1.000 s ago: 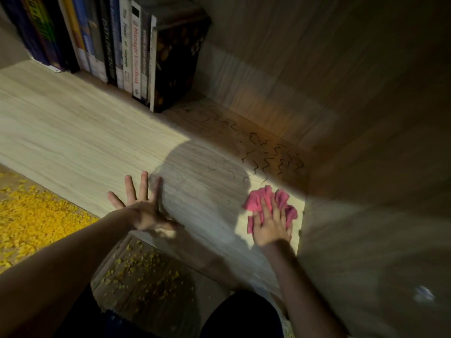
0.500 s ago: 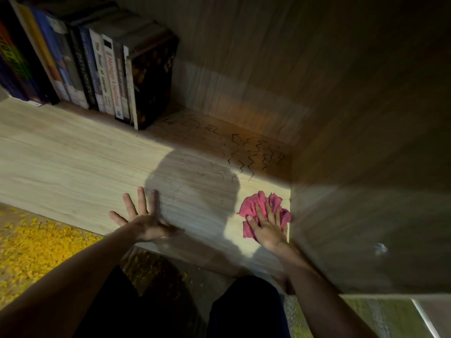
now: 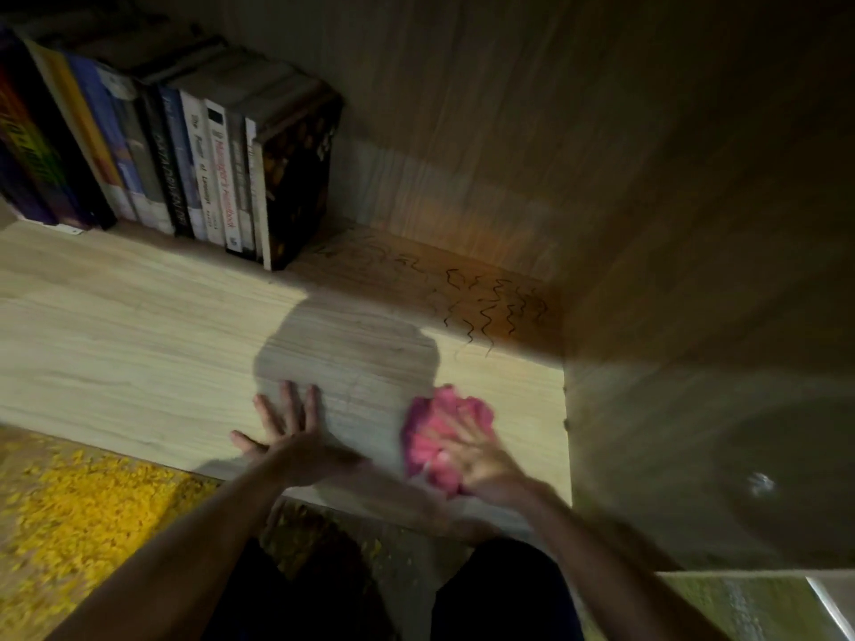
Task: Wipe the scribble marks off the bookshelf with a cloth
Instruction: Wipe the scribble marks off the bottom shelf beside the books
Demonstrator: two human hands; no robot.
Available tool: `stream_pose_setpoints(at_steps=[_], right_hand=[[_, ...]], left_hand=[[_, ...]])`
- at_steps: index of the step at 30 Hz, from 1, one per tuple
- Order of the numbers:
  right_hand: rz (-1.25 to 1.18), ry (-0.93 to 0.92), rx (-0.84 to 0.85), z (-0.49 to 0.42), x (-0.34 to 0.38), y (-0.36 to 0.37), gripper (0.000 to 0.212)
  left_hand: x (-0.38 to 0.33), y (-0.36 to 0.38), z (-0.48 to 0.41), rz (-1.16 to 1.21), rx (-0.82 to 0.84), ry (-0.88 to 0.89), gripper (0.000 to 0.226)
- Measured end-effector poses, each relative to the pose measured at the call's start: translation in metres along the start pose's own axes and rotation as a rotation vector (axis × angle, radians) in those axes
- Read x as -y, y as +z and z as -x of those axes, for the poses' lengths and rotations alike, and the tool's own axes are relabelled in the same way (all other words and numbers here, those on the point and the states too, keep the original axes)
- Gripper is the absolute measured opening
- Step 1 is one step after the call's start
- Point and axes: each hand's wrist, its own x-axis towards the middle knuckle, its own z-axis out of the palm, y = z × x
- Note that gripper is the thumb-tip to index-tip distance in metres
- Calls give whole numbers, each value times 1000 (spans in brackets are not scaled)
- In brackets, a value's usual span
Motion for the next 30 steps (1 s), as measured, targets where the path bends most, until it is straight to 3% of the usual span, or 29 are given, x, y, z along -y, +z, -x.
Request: stream_pose_setpoints(at_steps=[1, 3, 6, 7, 8, 10, 11, 13, 15, 17, 20, 22, 24, 26, 30], right_hand=[[8, 75, -49, 3, -24, -8, 46], [-41, 364, -133, -3, -55, -26, 53], [-217, 689, -256, -33, -24, -31, 65], [-291, 627, -239, -45, -3, -27, 70], [-354, 436, -267, -53, 20, -22, 72], [-207, 8, -402, -50, 49, 8, 61], [-129, -35, -420, -41, 56, 22, 48], [-7, -65, -236, -14, 37, 15, 42], [-25, -41, -176, 18, -1, 1, 41], [-32, 166, -318, 28, -44, -3, 46], [-120, 562, -202, 1, -47, -5, 55], [-175, 505, -194, -7, -24, -1, 58], [-177, 320, -178, 10, -18, 8, 53], [-206, 221, -217, 46, -16, 30, 66], [-188, 227, -302, 87, -25, 58, 54]], left_hand=[[-1, -1, 2, 17, 8, 1, 129], [-1, 0, 2, 26, 10, 11, 129], [1, 0, -1, 25, 4, 11, 127], [1, 1, -2, 30, 4, 9, 126], [1, 1, -2, 35, 4, 8, 125], [0, 1, -1, 55, 2, 4, 122], [0, 1, -1, 60, -6, 6, 122], [0, 2, -1, 53, -26, 17, 122], [3, 3, -3, 54, -22, 28, 123], [2, 3, -3, 55, -14, 23, 123], [2, 1, -3, 57, -13, 17, 121], [3, 1, -4, 53, -10, 25, 120], [4, 0, -3, 43, -5, 44, 120], [5, 0, -4, 41, -9, 61, 121], [7, 0, -4, 59, 11, 63, 124]])
